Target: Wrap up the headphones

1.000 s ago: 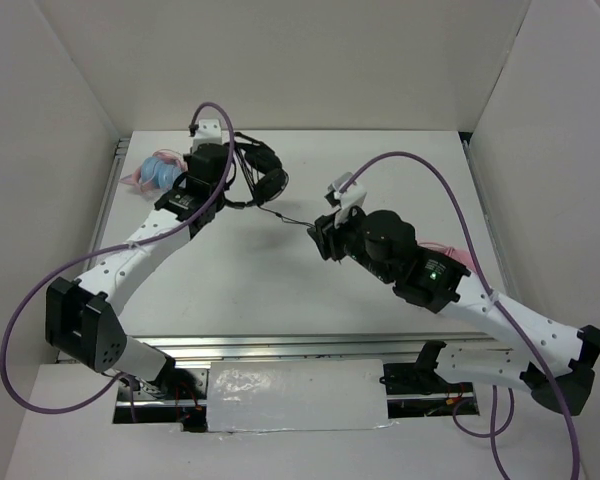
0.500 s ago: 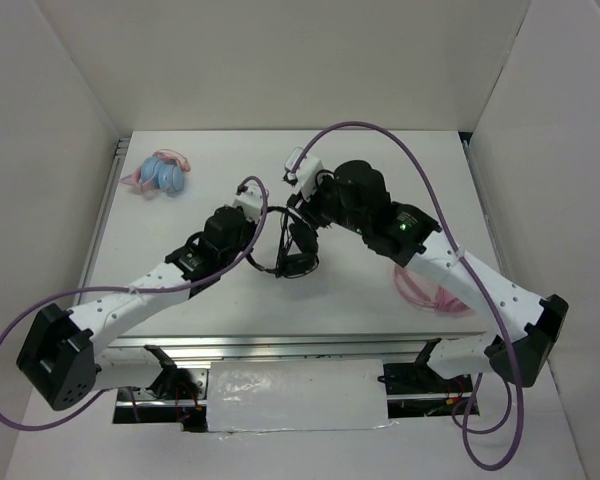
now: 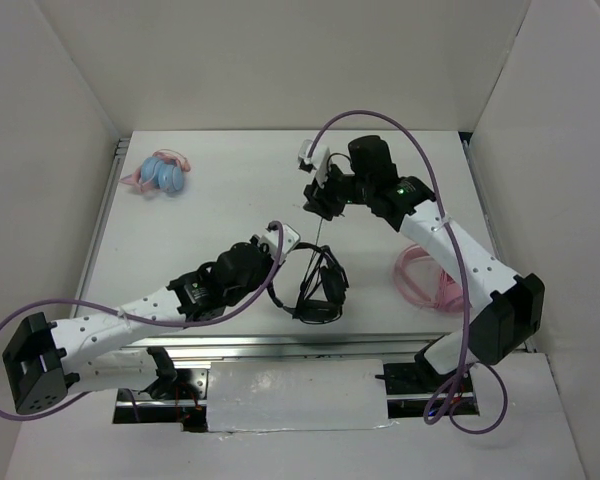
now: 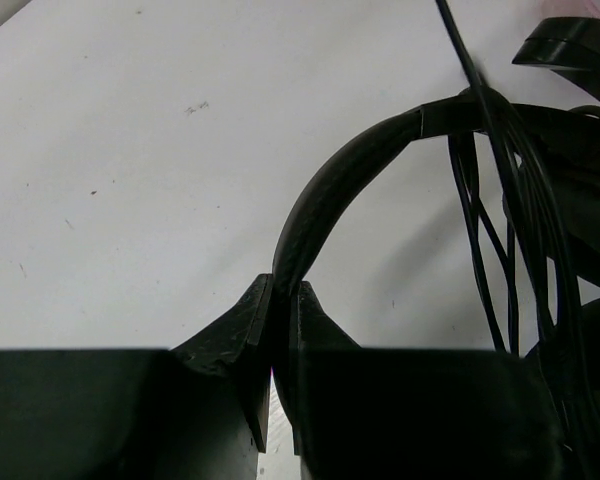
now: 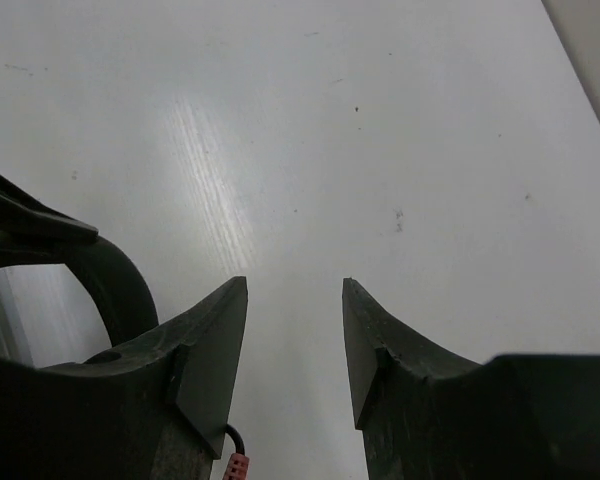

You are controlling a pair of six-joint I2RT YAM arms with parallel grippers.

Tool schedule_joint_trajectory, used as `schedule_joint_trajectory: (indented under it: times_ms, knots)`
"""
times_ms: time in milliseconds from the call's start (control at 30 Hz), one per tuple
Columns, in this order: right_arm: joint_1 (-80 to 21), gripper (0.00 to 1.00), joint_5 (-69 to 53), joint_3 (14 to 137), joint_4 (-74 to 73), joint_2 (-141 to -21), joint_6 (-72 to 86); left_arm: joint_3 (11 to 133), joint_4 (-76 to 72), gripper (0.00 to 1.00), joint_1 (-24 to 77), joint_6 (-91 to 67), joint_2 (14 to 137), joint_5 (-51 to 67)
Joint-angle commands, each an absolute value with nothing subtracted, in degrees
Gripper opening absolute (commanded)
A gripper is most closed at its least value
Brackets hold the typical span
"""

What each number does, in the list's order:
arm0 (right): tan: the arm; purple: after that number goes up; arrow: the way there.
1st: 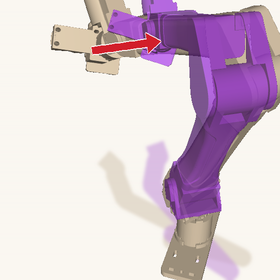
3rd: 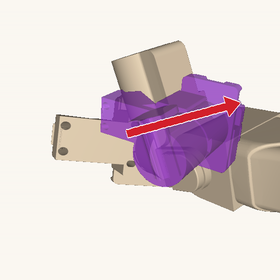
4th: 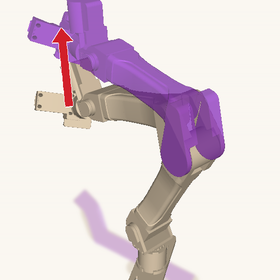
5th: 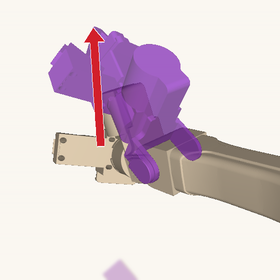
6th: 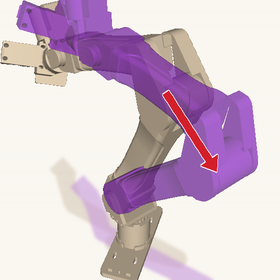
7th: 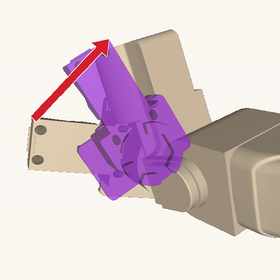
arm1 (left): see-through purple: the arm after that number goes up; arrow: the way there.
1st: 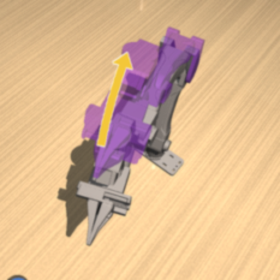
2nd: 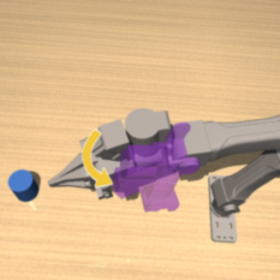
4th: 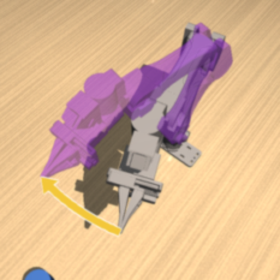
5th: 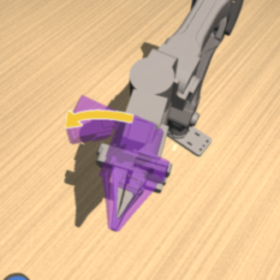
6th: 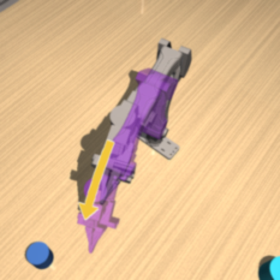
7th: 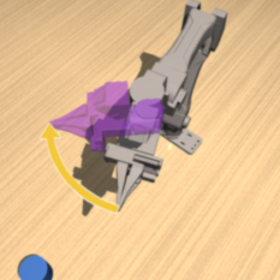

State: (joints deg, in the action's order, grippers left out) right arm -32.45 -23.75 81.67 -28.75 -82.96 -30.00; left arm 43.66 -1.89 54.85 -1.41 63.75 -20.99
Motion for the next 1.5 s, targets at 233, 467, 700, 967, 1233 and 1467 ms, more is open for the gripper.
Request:
schedule_joint_trajectory:
  times_ms: [233, 467, 700, 967, 1233, 1467]
  knots:
    - [-22.68, 0.00, -35.94, 70.67, -15.21, -77.52, -21.45, 43.77, -1.05, 0.00, 55.99, -3.34, 62.84, -23.39]
    - [-17.76, 0.00, -41.13, 66.80, -10.29, -81.64, -14.86, 45.09, -1.23, 0.00, 55.72, -3.43, 61.17, -17.06]
    - [-16.00, 0.17, -45.00, 65.13, -5.81, -87.01, -7.48, 46.67, -0.62, 0.00, 52.22, -6.32, 60.03, -15.12]
    - [-14.51, 0.95, -45.79, 68.63, -3.87, -91.83, -0.09, 47.90, -0.79, 0.00, 45.80, -9.93, 61.17, -14.59]
    - [-10.29, 1.00, -40.79, 76.55, 2.43, -95.97, 14.31, 49.22, -0.18, 0.00, 36.40, -14.67, 64.60, -11.60]
    - [-4.22, 1.00, -36.94, 76.56, 8.88, -96.95, 23.90, 50.18, 3.51, 0.00, 23.67, -22.32, 68.11, -14.50]
